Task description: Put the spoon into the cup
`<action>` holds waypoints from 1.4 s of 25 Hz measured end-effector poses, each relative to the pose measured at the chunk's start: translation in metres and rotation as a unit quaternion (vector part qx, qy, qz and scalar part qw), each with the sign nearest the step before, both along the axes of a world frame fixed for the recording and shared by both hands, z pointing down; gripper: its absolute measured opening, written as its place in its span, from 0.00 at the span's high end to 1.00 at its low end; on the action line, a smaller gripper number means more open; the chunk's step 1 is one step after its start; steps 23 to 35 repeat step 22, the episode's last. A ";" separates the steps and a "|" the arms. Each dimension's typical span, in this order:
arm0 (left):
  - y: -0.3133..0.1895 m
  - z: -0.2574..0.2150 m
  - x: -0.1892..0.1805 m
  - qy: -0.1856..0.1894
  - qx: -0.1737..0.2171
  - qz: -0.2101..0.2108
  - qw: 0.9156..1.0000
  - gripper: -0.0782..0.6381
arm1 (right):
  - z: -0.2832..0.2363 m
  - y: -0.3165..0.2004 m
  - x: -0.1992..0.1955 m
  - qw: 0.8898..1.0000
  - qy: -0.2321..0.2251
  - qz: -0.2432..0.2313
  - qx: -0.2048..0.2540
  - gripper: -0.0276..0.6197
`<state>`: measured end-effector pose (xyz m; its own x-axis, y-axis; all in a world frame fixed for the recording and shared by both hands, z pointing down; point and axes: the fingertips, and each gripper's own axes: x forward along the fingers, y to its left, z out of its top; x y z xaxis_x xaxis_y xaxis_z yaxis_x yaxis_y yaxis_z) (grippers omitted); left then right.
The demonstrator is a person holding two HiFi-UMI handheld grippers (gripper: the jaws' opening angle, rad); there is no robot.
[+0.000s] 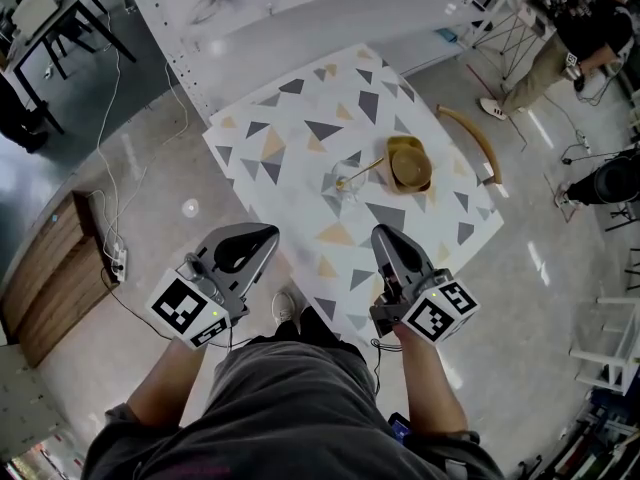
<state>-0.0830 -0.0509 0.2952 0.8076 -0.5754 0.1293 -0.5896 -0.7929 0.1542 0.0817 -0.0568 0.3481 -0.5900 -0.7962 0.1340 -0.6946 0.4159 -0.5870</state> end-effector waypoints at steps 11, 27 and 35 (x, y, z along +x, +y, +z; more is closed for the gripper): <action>-0.005 0.002 0.002 -0.002 -0.003 0.002 1.000 0.87 | 0.004 -0.004 -0.001 1.000 0.001 -0.005 -0.006 0.93; -0.014 0.005 0.003 0.000 -0.006 0.001 1.000 0.87 | 0.009 -0.011 -0.002 1.000 0.000 -0.006 -0.012 0.93; -0.014 0.005 0.003 0.000 -0.006 0.001 1.000 0.87 | 0.009 -0.011 -0.002 1.000 0.000 -0.006 -0.012 0.93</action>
